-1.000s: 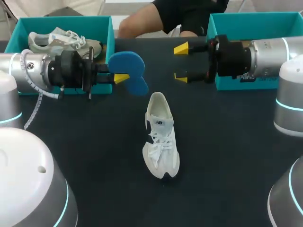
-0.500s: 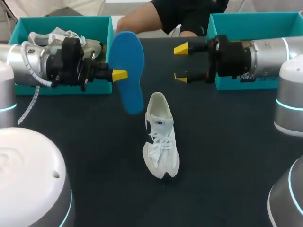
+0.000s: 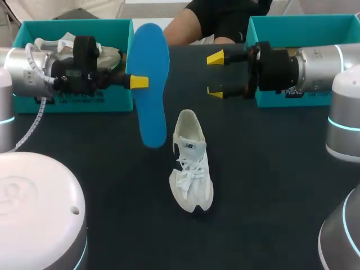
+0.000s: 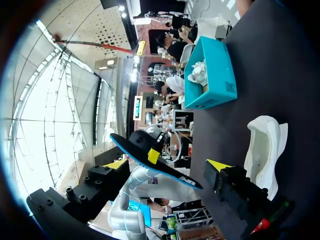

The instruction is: Take the shoe out of the shoebox, open the shoe tongue, remove and reinsert the insole, then place the shoe into the shoebox

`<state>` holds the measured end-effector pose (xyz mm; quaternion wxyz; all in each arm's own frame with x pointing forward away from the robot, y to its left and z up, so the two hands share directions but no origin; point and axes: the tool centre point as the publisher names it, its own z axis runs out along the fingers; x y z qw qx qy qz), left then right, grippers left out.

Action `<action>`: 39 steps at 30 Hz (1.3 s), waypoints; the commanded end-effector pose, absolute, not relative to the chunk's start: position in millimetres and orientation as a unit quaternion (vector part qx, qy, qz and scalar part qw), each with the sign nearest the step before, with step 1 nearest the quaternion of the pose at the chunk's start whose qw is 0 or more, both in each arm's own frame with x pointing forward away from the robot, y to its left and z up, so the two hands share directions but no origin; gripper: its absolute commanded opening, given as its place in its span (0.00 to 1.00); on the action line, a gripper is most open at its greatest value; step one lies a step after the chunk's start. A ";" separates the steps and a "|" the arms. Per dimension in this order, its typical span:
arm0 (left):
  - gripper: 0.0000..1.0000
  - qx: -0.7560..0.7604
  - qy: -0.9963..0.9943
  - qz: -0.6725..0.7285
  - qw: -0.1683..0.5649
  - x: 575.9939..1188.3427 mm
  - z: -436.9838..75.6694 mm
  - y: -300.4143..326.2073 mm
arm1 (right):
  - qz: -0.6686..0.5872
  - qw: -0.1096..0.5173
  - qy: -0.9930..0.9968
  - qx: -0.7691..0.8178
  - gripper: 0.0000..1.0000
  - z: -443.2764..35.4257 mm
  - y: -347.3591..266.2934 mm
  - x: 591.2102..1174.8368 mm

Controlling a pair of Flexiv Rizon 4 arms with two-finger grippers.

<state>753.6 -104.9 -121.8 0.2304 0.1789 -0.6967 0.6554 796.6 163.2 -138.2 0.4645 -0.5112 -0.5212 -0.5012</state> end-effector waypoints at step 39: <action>0.00 0.420 -0.552 0.518 0.501 781.3 -186.9 -126.3 | -0.462 0.351 -0.588 -0.563 1.00 -131.2 175.4 775.1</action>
